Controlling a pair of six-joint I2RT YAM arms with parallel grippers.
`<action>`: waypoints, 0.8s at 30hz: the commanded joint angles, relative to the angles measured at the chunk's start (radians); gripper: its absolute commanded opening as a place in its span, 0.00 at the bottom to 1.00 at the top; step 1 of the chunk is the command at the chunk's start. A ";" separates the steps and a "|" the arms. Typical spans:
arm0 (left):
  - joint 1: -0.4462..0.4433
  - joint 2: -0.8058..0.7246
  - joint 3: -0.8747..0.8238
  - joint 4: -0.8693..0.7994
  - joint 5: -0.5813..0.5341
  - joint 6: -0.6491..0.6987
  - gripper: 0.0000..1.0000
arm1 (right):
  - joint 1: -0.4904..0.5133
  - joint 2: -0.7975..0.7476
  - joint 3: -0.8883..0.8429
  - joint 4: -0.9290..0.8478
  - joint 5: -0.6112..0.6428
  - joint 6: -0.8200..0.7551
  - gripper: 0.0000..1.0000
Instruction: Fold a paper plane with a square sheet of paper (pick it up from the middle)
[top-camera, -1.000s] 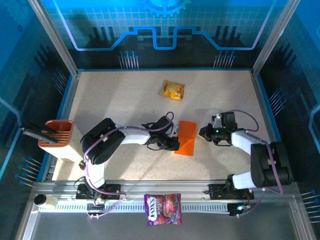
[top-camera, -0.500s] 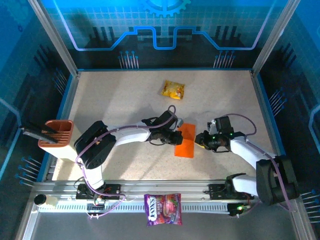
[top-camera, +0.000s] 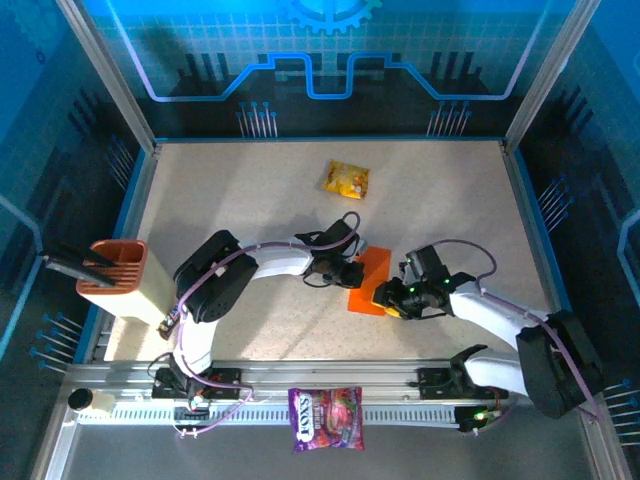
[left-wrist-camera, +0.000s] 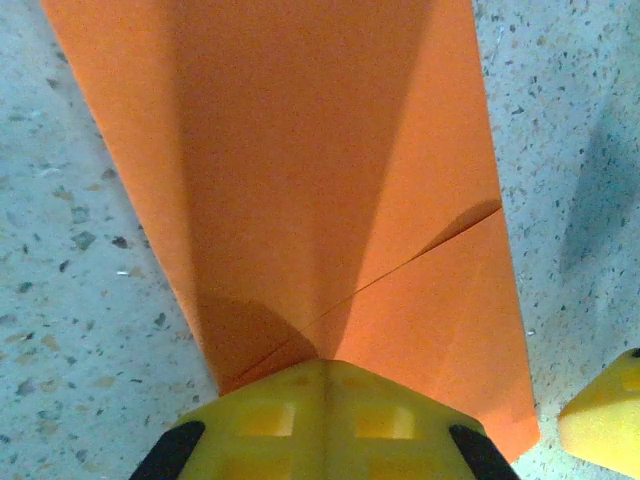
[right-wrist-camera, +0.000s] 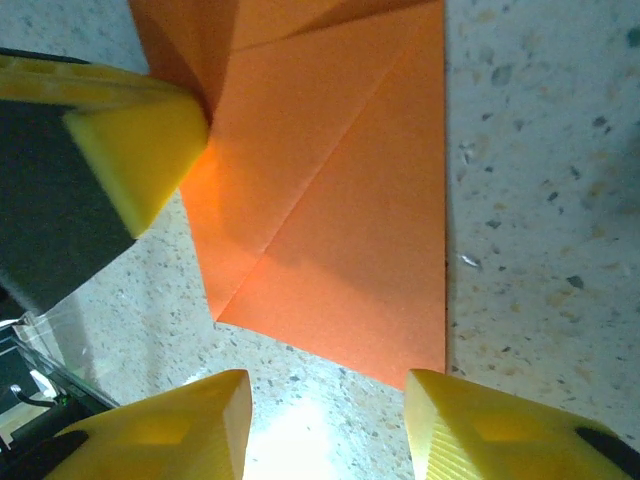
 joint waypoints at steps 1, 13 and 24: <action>0.000 0.013 -0.037 -0.022 0.005 0.009 0.01 | 0.021 0.046 0.026 -0.002 0.015 0.034 0.45; 0.000 -0.007 -0.063 0.006 0.019 -0.015 0.01 | 0.004 0.111 0.076 0.139 0.001 0.028 0.49; 0.000 -0.023 -0.087 0.035 0.039 -0.042 0.00 | -0.133 0.240 0.121 0.264 -0.132 -0.062 0.46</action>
